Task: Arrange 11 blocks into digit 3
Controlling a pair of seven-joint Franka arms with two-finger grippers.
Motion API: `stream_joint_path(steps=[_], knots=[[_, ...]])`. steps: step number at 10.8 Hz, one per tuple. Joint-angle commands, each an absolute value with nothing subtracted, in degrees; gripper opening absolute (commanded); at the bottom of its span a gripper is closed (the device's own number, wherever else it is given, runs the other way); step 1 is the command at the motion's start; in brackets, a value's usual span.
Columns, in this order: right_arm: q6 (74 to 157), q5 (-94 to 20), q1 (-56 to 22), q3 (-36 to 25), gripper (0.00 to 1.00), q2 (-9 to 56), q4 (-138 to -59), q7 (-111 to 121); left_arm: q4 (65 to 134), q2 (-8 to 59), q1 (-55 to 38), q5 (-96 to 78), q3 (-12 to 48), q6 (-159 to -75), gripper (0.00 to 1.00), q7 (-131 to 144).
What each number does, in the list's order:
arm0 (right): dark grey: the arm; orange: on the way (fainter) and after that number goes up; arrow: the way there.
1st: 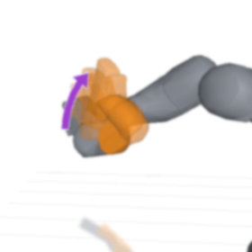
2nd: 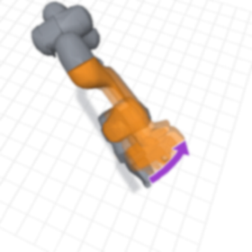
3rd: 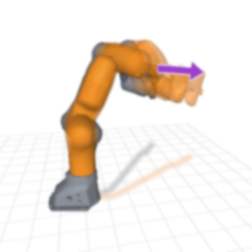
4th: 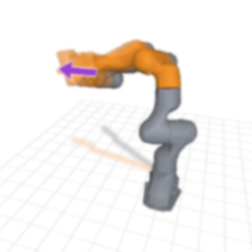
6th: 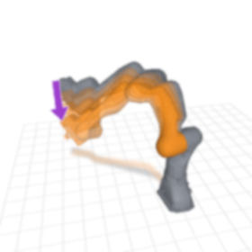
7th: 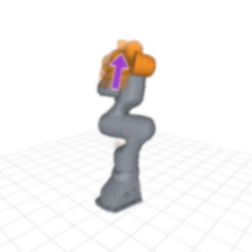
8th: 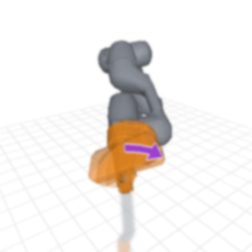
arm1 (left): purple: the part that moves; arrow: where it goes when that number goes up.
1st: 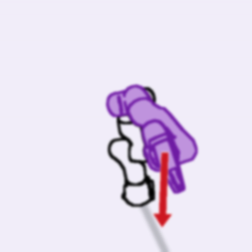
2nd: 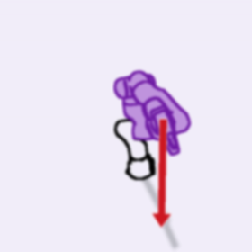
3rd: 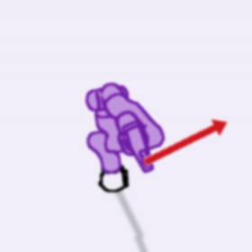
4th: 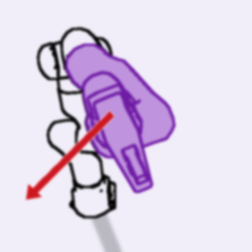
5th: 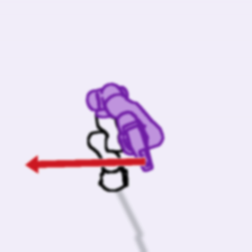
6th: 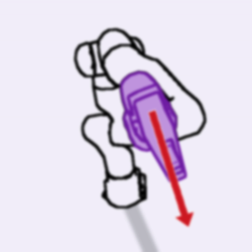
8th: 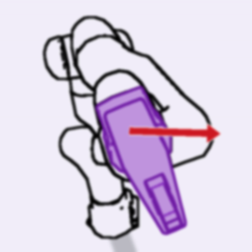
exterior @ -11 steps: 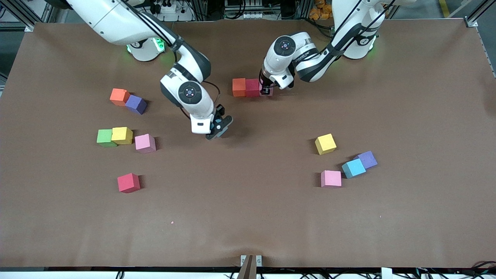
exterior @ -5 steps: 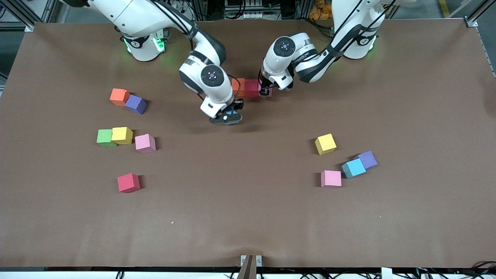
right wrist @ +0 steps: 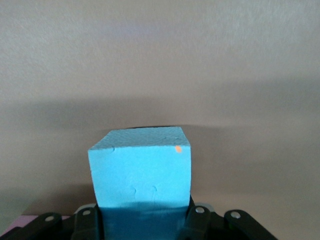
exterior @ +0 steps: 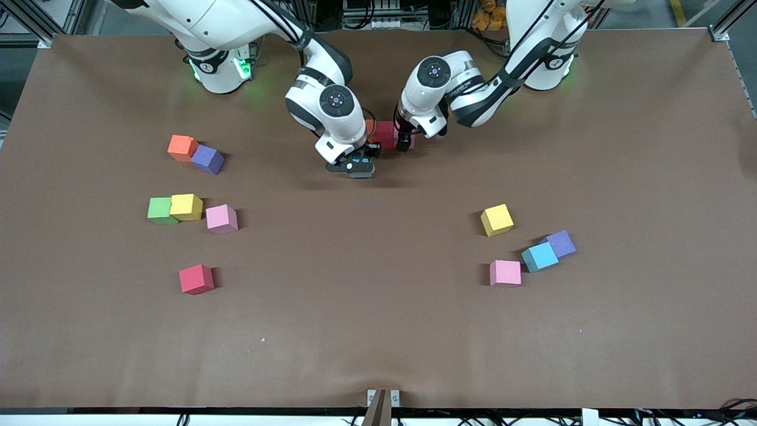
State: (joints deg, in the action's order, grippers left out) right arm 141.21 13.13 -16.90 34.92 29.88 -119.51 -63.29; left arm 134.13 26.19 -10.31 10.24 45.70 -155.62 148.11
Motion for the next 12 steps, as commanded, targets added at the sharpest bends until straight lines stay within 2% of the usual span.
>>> stream_joint_path(steps=[1, 6, 9, 12], knots=[[141.7, 12.0, -18.0, 34.5, 0.24, 28.7, -121.0, -65.4, 134.4, 22.6, -9.3, 12.1, 47.6, -152.9, 1.00, 150.0], [142.2, 12.0, -18.5, 34.5, 0.26, 29.3, -121.7, -68.1, 134.8, 16.2, -5.4, 12.1, 51.8, -150.7, 1.00, 146.5], [142.4, 12.0, -18.5, 34.5, 0.28, 29.8, -121.6, -69.1, 133.9, 14.2, -1.0, 12.1, 51.9, -149.7, 1.00, 140.7], [142.4, 12.0, -18.5, 34.5, 0.29, 29.9, -121.6, -69.2, 126.6, 15.4, 4.4, 12.0, 51.9, -142.6, 1.00, 132.1]])
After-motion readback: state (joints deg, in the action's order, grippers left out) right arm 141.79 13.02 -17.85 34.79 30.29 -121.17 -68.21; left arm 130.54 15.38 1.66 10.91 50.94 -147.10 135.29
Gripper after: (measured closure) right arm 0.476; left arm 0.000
